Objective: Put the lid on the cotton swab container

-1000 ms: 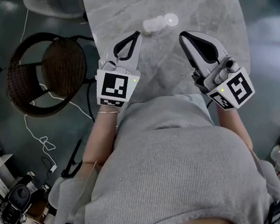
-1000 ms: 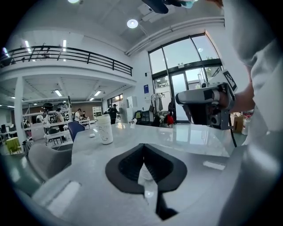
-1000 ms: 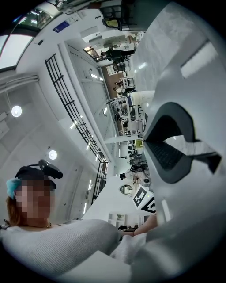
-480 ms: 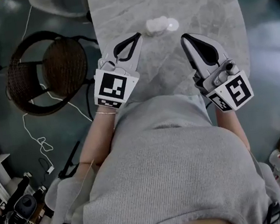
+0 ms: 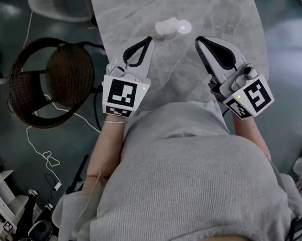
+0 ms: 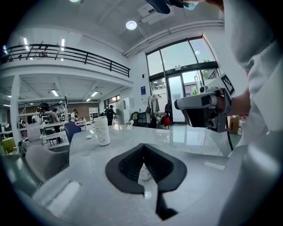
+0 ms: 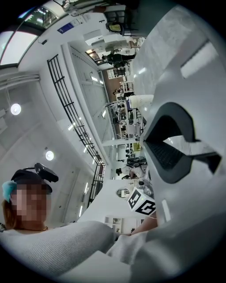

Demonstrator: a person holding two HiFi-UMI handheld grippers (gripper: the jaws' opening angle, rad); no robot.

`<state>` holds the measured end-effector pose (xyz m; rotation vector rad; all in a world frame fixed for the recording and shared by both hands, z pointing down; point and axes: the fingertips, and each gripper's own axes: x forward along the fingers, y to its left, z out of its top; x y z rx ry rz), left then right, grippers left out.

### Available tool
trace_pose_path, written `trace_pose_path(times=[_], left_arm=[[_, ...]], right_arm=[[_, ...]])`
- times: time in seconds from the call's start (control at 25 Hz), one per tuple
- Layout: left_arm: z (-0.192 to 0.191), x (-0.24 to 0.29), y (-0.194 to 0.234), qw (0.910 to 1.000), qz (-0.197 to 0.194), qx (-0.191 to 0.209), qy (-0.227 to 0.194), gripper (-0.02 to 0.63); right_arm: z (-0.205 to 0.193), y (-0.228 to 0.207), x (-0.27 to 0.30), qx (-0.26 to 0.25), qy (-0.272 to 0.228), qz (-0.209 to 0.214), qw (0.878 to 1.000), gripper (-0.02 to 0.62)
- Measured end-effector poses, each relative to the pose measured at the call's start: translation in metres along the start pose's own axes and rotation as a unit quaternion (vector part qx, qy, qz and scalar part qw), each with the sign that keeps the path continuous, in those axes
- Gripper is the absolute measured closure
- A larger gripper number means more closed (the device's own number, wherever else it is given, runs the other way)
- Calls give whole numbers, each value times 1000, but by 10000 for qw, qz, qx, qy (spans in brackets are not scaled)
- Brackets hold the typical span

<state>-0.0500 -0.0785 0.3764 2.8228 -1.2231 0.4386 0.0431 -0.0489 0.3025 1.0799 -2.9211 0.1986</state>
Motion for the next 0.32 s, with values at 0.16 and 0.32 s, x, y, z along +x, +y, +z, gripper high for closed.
trace_pose_path(times=[0.16, 0.32], left_arm=[[-3, 2, -2, 10000, -46, -16, 14, 607], [-6, 2, -3, 10000, -54, -43, 48, 607]], right_arm=[[-3, -1, 1, 31, 23, 8, 10000, 594], [-5, -1, 1, 64, 41, 27, 10000, 594]])
